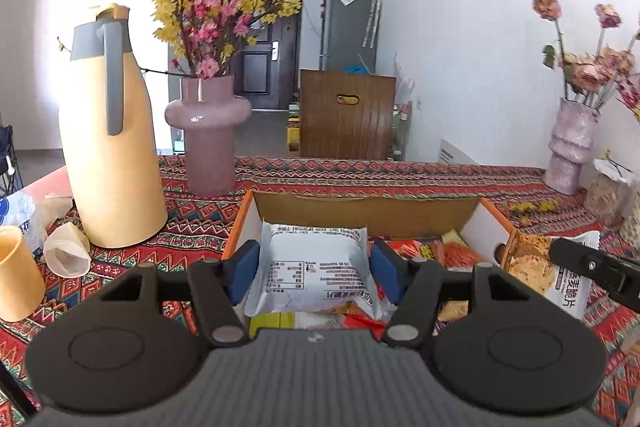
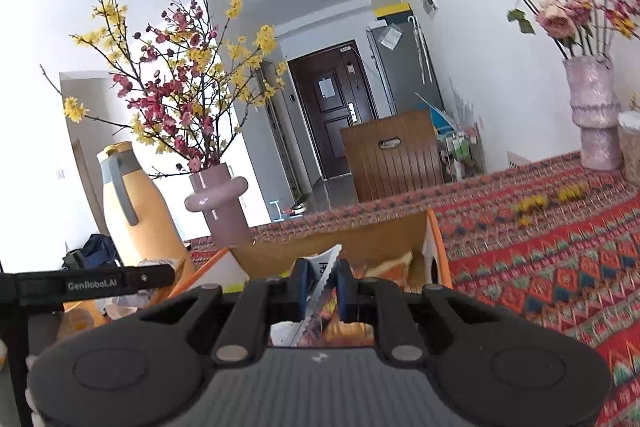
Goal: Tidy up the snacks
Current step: 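Carry both packets over the box, lower them in and open both grippers, then withdraw both grippers from the box back to the remaining packets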
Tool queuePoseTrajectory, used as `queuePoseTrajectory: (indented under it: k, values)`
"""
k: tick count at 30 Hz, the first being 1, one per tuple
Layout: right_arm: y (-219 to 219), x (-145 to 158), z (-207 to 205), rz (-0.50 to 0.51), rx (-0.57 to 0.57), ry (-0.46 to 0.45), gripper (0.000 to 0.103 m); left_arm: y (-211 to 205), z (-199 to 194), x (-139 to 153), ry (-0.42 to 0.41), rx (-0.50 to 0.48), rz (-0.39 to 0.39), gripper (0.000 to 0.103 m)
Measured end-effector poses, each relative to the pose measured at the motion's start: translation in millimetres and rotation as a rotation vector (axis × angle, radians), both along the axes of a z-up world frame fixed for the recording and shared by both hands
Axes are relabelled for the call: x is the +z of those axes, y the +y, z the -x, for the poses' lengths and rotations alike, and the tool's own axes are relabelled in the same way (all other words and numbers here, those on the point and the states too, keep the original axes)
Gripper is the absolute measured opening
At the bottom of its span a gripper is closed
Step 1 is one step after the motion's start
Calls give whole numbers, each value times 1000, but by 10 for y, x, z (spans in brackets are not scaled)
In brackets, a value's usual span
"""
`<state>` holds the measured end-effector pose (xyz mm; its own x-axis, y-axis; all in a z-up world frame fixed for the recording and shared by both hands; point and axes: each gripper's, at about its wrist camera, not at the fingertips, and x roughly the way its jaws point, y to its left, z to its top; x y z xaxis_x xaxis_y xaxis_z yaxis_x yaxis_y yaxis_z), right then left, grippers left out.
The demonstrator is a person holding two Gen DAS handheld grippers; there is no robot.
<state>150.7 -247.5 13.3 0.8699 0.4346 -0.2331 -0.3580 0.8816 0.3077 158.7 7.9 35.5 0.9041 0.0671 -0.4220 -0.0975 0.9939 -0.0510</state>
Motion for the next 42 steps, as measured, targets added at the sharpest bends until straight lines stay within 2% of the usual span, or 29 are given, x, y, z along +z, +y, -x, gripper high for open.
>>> queuePoseTrajectory:
  k: [7,11,14,15,17,19,20,22,23,24,25,35,38,42]
  values:
    - [154,-98,-409,-6,-4,44,14,100,-217,-236,20,45,1,63]
    - [212,-273,-511,-1,-4,73,14,158,-244,-372,7,50,14,63]
    - [232,-333,-543,6,-4,81,14,142,-259,-448,11,56,-14,64]
    - [237,-346,-548,9,-6,85,14,142,-256,-453,7,55,-16,66]
    - [246,-380,-566,15,-9,101,17,153,-224,-446,-9,51,-7,78]
    - [250,-408,-566,20,-16,115,21,168,-171,-418,-39,68,-1,103]
    - [246,-414,-557,21,-22,117,27,172,-136,-404,-59,80,-1,103]
    - [228,-409,-521,10,-32,103,71,191,-108,-390,-70,83,9,103]
    - [215,-399,-499,6,-43,91,83,193,-116,-397,-64,85,13,103]
    - [202,-391,-466,1,-58,73,100,193,-134,-409,-54,88,10,103]
    - [191,-385,-453,-6,-66,60,103,194,-158,-424,-42,92,7,103]
    - [151,-418,-486,-16,-86,73,103,170,-198,-467,-18,110,-14,103]
    - [164,-416,-490,-11,-89,72,103,167,-146,-382,-34,118,-6,103]
    - [142,-295,-385,-11,-91,23,103,155,30,-243,-64,101,1,103]
